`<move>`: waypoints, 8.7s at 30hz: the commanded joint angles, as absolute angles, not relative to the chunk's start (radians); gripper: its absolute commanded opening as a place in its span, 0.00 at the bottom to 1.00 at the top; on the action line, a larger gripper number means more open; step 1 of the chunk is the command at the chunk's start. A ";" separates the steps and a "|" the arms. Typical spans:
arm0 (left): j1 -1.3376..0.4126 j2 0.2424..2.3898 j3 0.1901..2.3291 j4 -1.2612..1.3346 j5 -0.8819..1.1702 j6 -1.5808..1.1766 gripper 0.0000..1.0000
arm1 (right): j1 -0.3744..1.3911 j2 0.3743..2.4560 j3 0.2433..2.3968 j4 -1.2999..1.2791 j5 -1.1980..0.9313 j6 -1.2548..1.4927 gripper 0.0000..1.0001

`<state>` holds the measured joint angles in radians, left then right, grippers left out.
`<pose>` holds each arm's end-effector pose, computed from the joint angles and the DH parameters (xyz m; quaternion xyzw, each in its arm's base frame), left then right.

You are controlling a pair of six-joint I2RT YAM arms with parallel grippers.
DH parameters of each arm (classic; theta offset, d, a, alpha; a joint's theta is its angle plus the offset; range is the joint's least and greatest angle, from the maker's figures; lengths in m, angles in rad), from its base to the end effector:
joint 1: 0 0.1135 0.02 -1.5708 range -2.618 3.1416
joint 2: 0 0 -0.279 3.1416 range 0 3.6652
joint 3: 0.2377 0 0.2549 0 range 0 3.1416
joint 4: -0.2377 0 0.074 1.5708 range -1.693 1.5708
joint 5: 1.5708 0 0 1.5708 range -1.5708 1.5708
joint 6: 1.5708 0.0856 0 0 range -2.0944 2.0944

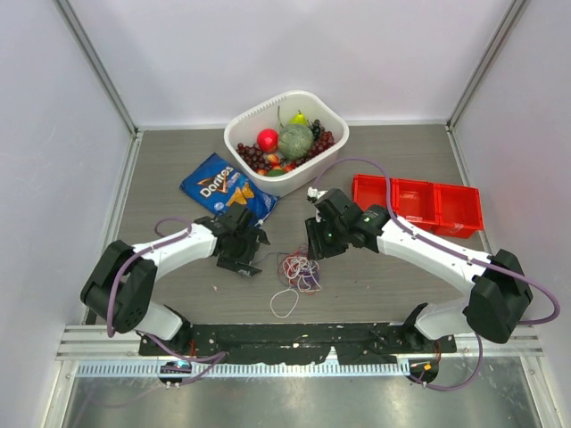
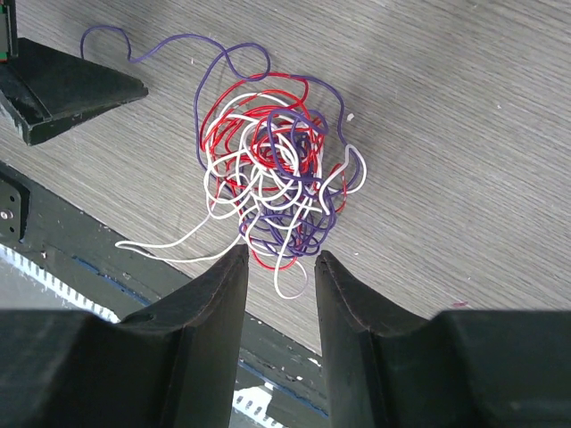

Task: Untangle the cables

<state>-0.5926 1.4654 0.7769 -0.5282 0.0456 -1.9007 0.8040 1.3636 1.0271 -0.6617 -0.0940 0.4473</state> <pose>0.2263 -0.1571 0.1303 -0.5955 0.7835 -0.1741 0.0348 0.2041 0.2234 0.2276 -0.1830 0.9407 0.2017 0.2023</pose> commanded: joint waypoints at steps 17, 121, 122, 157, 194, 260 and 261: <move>-0.594 1.313 0.848 -0.531 -0.166 -1.600 0.06 | 0.807 1.339 1.057 -0.653 -0.071 0.451 0.40; -0.577 1.068 1.525 -0.308 0.068 -1.437 0.00 | 0.747 1.259 1.244 -0.226 -0.314 0.380 0.70; -0.578 1.065 1.525 -0.310 0.064 -1.436 0.00 | 0.752 1.264 1.244 -0.210 -0.337 0.382 0.69; -0.558 1.118 1.595 -0.270 0.135 -1.431 0.00 | 0.790 1.161 1.244 -0.273 -0.293 0.402 0.68; -0.535 0.776 0.920 -0.477 0.152 -1.321 0.00 | 0.453 1.232 1.437 -0.083 -0.376 0.857 0.01; -0.764 1.353 1.556 -0.181 0.431 -0.564 0.37 | 0.472 1.304 1.634 -0.486 -0.641 0.742 0.01; -0.764 1.348 1.551 -0.181 0.428 -0.572 0.50 | 0.474 1.304 1.634 -0.489 -0.640 0.739 0.01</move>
